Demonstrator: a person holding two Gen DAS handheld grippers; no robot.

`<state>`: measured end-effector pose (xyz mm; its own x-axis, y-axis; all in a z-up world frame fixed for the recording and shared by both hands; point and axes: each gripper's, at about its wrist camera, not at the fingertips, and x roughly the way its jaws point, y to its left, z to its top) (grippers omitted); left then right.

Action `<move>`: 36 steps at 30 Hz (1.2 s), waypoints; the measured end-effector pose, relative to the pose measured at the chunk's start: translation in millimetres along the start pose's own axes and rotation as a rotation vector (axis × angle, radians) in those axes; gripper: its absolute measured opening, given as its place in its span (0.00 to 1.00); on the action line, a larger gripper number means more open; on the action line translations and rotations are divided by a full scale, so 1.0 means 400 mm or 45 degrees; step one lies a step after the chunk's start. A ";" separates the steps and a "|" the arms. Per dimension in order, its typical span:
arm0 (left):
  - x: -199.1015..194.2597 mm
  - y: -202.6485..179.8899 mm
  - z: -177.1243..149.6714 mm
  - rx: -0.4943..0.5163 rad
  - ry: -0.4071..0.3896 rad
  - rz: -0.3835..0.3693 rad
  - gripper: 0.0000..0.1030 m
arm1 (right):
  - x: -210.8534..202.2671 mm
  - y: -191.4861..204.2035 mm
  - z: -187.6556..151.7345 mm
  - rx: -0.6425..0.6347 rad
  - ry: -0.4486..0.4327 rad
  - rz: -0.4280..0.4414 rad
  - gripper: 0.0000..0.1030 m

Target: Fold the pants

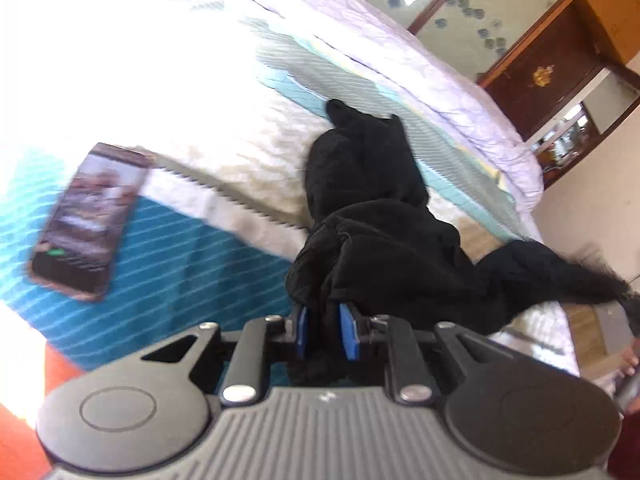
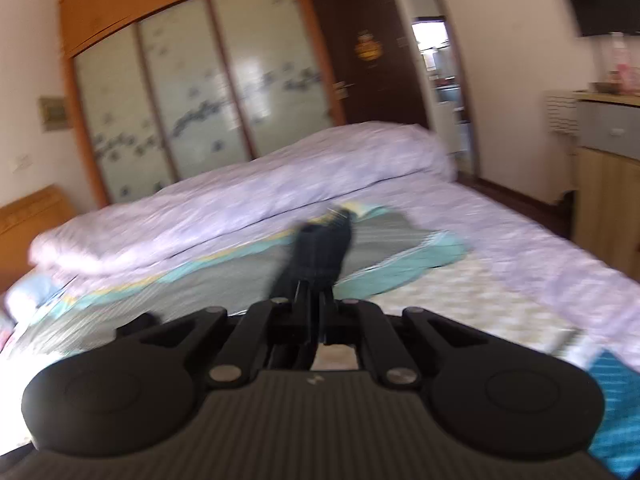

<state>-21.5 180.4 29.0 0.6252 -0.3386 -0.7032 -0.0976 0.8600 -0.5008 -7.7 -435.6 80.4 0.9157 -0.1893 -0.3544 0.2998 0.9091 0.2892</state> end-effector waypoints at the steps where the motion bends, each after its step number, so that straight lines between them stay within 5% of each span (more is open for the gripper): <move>1: -0.007 0.000 -0.008 0.000 0.020 0.008 0.16 | -0.030 -0.042 -0.003 0.021 -0.001 -0.048 0.06; 4: 0.014 -0.019 -0.036 0.088 0.086 0.090 0.30 | -0.069 -0.126 -0.064 0.081 0.079 -0.221 0.06; 7: 0.037 -0.005 -0.054 0.140 0.168 0.143 0.38 | -0.034 -0.124 -0.182 0.089 0.321 -0.455 0.13; 9: 0.008 0.008 -0.037 0.118 0.107 0.095 0.43 | -0.023 -0.173 -0.233 0.199 0.420 -0.543 0.15; 13: -0.042 0.054 0.036 0.057 -0.087 0.065 0.49 | -0.052 -0.243 -0.238 0.553 0.424 -0.498 0.20; 16: -0.031 0.047 0.119 0.044 -0.139 0.118 0.49 | -0.024 -0.132 -0.146 0.433 0.360 -0.293 0.21; 19: 0.007 0.036 0.189 0.009 -0.179 0.038 0.51 | 0.062 0.022 -0.071 0.283 0.412 -0.020 0.29; 21: 0.054 0.014 0.223 0.027 -0.195 0.029 0.52 | 0.158 0.131 -0.039 0.214 0.453 0.140 0.46; 24: 0.183 -0.020 0.258 0.102 -0.151 0.126 0.53 | 0.354 0.315 -0.020 0.104 0.505 0.310 0.48; 26: 0.272 -0.016 0.272 0.084 -0.090 0.118 0.53 | 0.521 0.439 -0.032 0.113 0.582 0.450 0.60; 32: 0.385 -0.006 0.282 0.049 -0.019 0.133 0.48 | 0.976 0.798 -0.167 0.123 0.904 0.513 0.64; 34: 0.400 0.002 0.275 0.030 0.011 0.107 0.17 | 1.067 0.883 -0.225 0.131 0.951 0.497 0.64; 36: 0.412 0.014 0.269 -0.004 0.041 0.072 0.07 | 1.130 0.930 -0.285 0.144 1.001 0.464 0.50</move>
<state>164.4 170.5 -35.3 0.5933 -0.3020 -0.7462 -0.1345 0.8768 -0.4617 487.3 -140.7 -73.5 0.5224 0.4546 -0.7214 0.0876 0.8129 0.5758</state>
